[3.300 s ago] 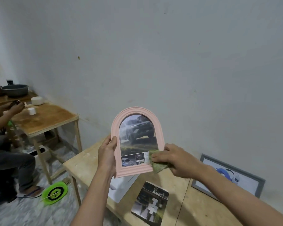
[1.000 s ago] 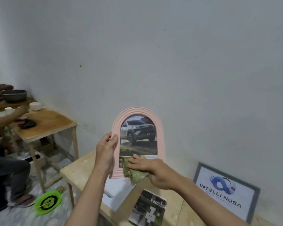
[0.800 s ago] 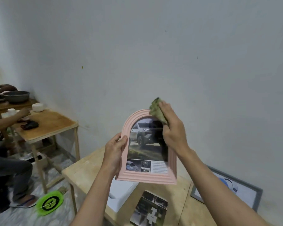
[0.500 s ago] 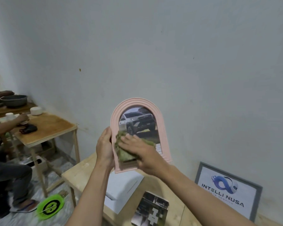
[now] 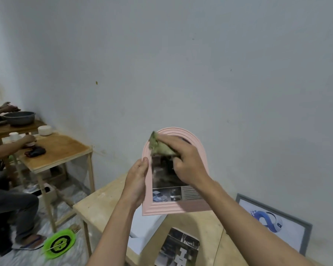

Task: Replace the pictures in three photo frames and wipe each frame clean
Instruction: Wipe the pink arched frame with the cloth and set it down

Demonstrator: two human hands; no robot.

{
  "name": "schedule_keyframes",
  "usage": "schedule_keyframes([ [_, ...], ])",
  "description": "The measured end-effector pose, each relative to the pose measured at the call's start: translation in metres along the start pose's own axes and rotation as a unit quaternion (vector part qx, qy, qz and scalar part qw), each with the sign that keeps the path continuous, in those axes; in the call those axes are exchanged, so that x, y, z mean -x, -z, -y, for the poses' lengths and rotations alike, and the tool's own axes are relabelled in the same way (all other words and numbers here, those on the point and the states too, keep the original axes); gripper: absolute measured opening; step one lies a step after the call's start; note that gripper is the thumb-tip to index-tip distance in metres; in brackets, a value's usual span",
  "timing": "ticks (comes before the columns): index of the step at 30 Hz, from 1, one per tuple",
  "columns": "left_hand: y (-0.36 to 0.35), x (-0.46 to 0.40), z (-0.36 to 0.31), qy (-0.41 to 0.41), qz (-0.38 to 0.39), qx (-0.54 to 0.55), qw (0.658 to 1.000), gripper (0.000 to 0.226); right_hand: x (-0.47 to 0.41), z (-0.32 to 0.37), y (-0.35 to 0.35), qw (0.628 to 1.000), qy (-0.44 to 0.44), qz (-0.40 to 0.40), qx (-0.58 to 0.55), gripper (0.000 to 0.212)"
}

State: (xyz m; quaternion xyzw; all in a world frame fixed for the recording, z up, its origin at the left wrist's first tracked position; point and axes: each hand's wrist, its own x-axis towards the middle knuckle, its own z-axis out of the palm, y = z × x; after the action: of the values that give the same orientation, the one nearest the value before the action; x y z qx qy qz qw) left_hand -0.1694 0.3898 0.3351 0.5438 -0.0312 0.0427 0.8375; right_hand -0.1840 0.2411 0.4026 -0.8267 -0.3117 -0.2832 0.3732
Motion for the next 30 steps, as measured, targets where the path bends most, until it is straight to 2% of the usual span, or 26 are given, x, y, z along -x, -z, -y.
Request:
schedule_keyframes([
  [2,-0.012,0.002,0.001,-0.016,0.005,-0.006,1.000,0.023,-0.014,0.002,-0.011,0.993,0.051,0.014,0.108,0.064],
  [4,-0.018,0.003,0.000,-0.048,-0.011,-0.022,0.999,0.019,-0.015,-0.007,-0.028,0.961,0.115,0.060,0.244,0.059],
  [5,-0.017,0.001,0.002,-0.067,-0.014,-0.030,0.997,0.017,-0.016,-0.014,-0.032,0.951,0.120,0.060,0.277,0.059],
  [6,-0.015,0.000,0.003,-0.081,-0.014,-0.029,0.996,0.014,-0.018,-0.019,-0.031,0.950,0.105,0.043,0.291,0.061],
  [10,-0.003,0.000,0.003,-0.083,-0.037,-0.041,0.995,0.028,-0.033,-0.038,-0.004,0.945,-0.016,-0.035,0.325,0.075],
  [12,-0.001,-0.003,0.000,-0.085,-0.045,-0.037,0.995,0.026,-0.027,-0.048,0.002,0.940,-0.042,-0.025,0.338,0.071],
  [14,-0.001,-0.008,-0.005,-0.082,-0.062,-0.034,0.994,0.026,-0.008,-0.058,0.000,0.940,-0.031,-0.014,0.341,0.064],
  [18,0.006,-0.023,-0.012,-0.075,-0.112,-0.010,0.991,0.025,0.051,-0.074,-0.014,0.956,-0.027,0.022,0.293,0.070],
  [21,0.012,-0.033,-0.013,-0.067,-0.136,-0.003,0.988,0.025,0.092,-0.070,-0.026,0.970,-0.075,0.040,0.227,0.070],
  [24,0.008,-0.037,-0.006,-0.051,-0.137,-0.013,0.989,0.028,0.109,-0.055,-0.036,0.978,-0.127,0.035,0.162,0.070],
  [28,-0.012,-0.031,0.002,-0.057,-0.124,-0.032,0.990,0.027,0.108,-0.006,-0.060,0.989,-0.086,0.100,0.073,0.063],
  [30,-0.014,-0.029,0.002,-0.063,-0.116,-0.048,0.990,0.025,0.101,0.003,-0.057,0.987,-0.099,0.128,-0.015,0.062],
])
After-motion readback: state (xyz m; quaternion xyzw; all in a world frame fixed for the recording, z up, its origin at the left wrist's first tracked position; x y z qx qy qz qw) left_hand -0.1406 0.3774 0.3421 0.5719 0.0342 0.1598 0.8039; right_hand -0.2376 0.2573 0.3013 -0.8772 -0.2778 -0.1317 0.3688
